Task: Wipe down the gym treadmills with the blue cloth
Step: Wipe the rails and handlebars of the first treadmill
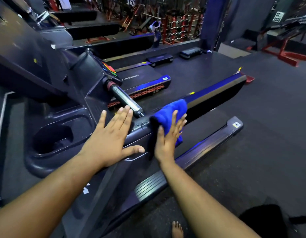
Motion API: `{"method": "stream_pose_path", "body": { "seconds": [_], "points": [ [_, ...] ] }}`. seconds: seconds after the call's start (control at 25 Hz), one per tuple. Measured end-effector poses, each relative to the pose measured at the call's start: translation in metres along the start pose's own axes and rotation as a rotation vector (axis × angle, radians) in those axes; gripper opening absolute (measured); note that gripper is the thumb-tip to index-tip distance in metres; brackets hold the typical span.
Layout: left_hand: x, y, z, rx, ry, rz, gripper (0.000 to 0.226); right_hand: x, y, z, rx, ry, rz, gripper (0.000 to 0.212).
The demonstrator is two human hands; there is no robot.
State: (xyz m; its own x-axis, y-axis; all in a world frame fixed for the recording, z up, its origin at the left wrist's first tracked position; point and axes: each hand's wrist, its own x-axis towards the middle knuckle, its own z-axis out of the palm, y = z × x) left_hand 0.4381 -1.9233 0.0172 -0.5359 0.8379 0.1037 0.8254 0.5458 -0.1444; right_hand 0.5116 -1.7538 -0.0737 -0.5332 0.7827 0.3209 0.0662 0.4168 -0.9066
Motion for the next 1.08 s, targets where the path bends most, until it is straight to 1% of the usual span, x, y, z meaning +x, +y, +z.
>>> {"method": "stream_pose_path", "body": {
  "seconds": [0.08,0.12,0.16,0.2,0.28,0.32,0.36,0.44,0.48,0.56,0.6,0.68,0.76,0.84,0.92,1.0,1.08],
  "points": [
    [-0.004,-0.005,-0.001,0.000,0.011,-0.011,0.120,-0.012,-0.012,-0.007,-0.298,-0.171,-0.296,0.068],
    [-0.009,-0.008,-0.001,0.009,0.011,-0.019,0.121,0.006,-0.020,-0.014,-0.457,-0.252,-0.448,0.065],
    [-0.015,-0.012,-0.002,0.020,0.008,-0.029,0.121,0.031,-0.033,-0.021,-0.613,-0.346,-0.556,0.064],
    [-0.025,-0.018,-0.002,0.028,0.007,-0.045,0.122,0.056,-0.045,-0.028,-0.745,-0.482,-0.624,0.064],
    [-0.052,-0.033,-0.003,0.044,0.020,-0.114,0.121,0.099,-0.064,-0.043,-0.887,-0.803,-0.728,0.067],
    [-0.063,-0.040,-0.002,0.053,0.028,-0.148,0.121,0.114,-0.065,-0.052,-0.916,-0.892,-0.792,0.069],
    [-0.077,-0.049,-0.001,0.057,0.032,-0.193,0.122,0.117,-0.068,-0.055,-0.928,-0.941,-0.874,0.070],
    [-0.101,-0.065,0.003,0.012,0.036,-0.277,0.122,0.086,-0.083,-0.025,-0.927,-0.969,-1.033,0.073],
    [-0.106,-0.068,0.003,-0.023,0.047,-0.293,0.123,0.060,-0.097,-0.001,-0.900,-0.981,-1.052,0.075],
    [-0.113,-0.071,0.004,-0.103,0.093,-0.316,0.122,0.005,-0.128,0.048,-0.825,-1.009,-1.000,0.078],
    [-0.114,-0.072,0.004,-0.147,0.123,-0.335,0.121,-0.011,-0.140,0.061,-0.801,-1.026,-0.974,0.079],
    [-0.121,-0.078,0.007,-0.219,0.169,-0.395,0.119,-0.002,-0.140,0.056,-0.766,-1.073,-1.027,0.077],
    [-0.132,-0.087,0.013,-0.244,0.173,-0.438,0.119,0.033,-0.122,0.029,-0.781,-1.143,-1.119,0.075],
    [-0.139,-0.092,0.016,-0.291,0.162,-0.451,0.120,0.050,-0.116,0.017,-0.834,-1.166,-1.129,0.076],
    [-0.139,-0.092,0.016,-0.373,0.177,-0.460,0.118,0.023,-0.125,0.033,-0.840,-1.104,-1.113,0.080],
    [-0.135,-0.093,0.017,-0.478,0.216,-0.481,0.118,-0.029,-0.140,0.061,-0.796,-1.029,-1.148,0.083],
    [-0.134,-0.097,0.016,-0.583,0.240,-0.498,0.119,-0.054,-0.151,0.074,-0.769,-1.023,-1.179,0.082]
  ]
}}
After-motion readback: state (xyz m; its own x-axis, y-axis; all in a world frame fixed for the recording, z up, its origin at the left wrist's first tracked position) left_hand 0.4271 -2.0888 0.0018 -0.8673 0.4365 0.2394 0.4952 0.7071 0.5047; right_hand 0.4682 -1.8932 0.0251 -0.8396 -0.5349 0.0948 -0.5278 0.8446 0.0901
